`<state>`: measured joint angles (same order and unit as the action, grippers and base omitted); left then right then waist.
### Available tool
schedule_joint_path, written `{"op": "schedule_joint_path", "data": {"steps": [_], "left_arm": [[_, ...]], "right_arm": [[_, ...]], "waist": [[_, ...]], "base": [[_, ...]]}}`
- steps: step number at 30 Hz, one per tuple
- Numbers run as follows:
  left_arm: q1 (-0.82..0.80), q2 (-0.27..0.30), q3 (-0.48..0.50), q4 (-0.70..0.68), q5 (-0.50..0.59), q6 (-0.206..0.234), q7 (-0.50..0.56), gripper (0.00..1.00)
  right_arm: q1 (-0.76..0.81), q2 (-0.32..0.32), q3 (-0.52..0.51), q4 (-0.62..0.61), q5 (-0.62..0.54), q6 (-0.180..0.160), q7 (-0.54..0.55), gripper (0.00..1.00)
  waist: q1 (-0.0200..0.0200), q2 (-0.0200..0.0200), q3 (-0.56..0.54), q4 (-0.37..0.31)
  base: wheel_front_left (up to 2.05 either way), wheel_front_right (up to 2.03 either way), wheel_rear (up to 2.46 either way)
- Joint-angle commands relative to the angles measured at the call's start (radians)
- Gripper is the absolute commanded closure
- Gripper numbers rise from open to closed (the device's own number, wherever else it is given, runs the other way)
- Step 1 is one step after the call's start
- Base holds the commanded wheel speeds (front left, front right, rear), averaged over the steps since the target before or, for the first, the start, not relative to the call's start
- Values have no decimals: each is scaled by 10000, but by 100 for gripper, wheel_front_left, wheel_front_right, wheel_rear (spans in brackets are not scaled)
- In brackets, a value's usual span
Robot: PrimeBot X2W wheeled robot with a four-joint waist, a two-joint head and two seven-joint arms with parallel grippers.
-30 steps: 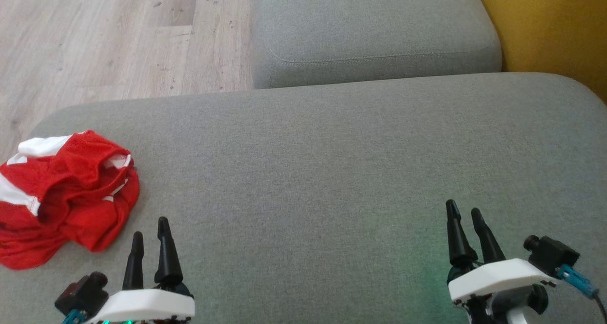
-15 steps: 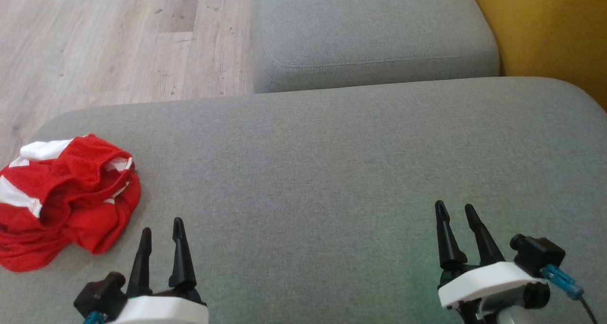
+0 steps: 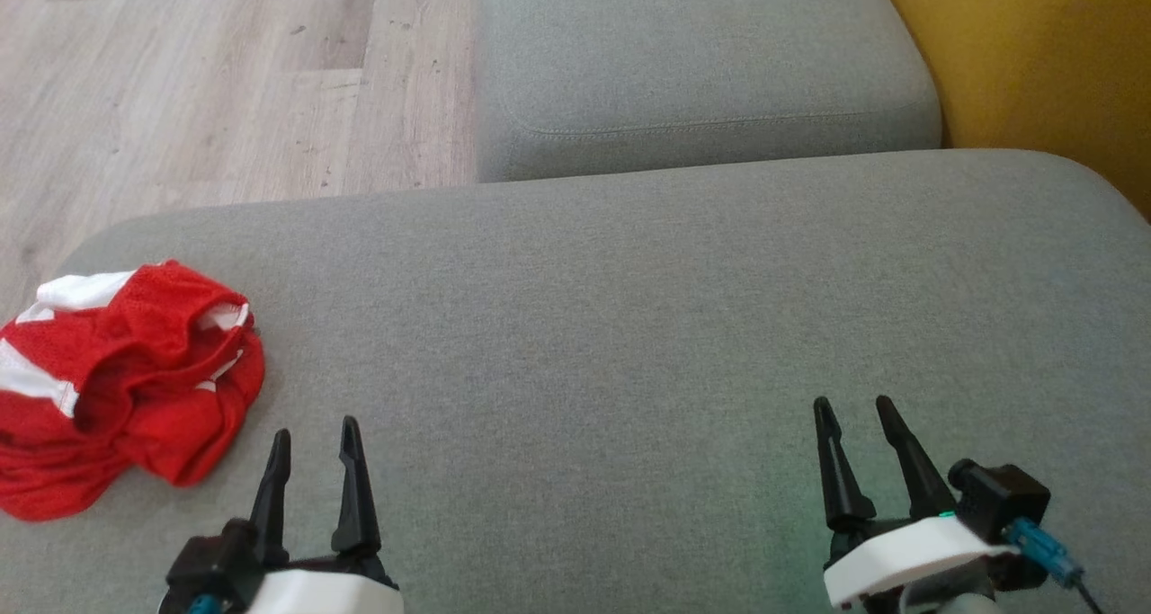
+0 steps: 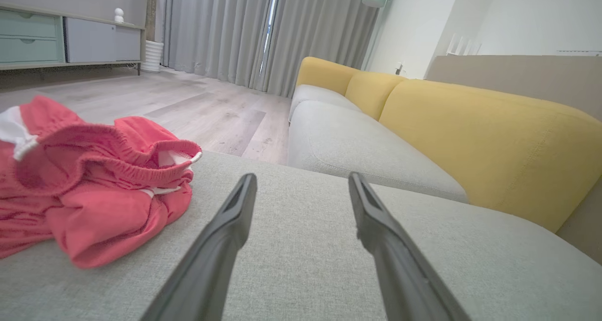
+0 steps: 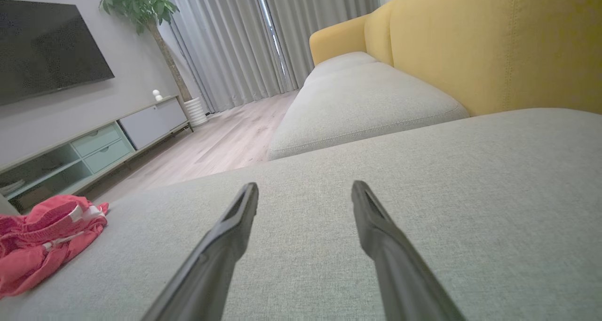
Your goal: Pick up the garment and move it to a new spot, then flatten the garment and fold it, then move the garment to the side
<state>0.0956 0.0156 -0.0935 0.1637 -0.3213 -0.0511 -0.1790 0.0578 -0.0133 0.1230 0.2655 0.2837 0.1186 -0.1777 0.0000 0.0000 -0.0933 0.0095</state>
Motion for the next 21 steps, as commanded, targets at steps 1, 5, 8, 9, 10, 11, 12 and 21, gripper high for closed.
{"op": "schedule_joint_path", "data": {"steps": [1,5,8,9,10,11,12,21], "left_arm": [[-288,90,200,-301,316,36,-170,0],[-275,103,134,-305,801,42,-304,0],[-243,112,92,-330,1157,85,-406,0],[-231,115,75,-321,1276,94,-440,0],[-221,118,52,-290,1400,89,-474,0],[-221,121,33,-267,1526,82,-507,0],[-223,124,20,-254,1655,85,-541,0],[-187,151,-168,-258,2765,131,-828,0]], "right_arm": [[-307,-119,251,-342,-298,94,-185,0],[-255,-129,275,-331,-781,100,-319,0],[-246,-137,356,-315,-1160,104,-420,0],[-245,-139,367,-314,-1299,105,-454,0],[-244,-142,389,-313,-1434,107,-488,0],[-244,-145,412,-315,-1563,108,-521,0],[-245,-147,432,-321,-1701,109,-555,0],[-191,-169,665,-422,-2808,121,-841,0]], "waist": [[0,0,-13,-6],[0,0,-68,-28],[0,0,-96,-61],[0,0,-103,-72],[0,0,-111,-81],[0,0,-116,-90],[0,0,-122,-102],[0,0,-198,-118]], "base": [[0,0,0],[0,0,0],[0,0,0],[0,0,0],[0,0,0],[0,0,0],[0,0,0],[0,0,0]]}}
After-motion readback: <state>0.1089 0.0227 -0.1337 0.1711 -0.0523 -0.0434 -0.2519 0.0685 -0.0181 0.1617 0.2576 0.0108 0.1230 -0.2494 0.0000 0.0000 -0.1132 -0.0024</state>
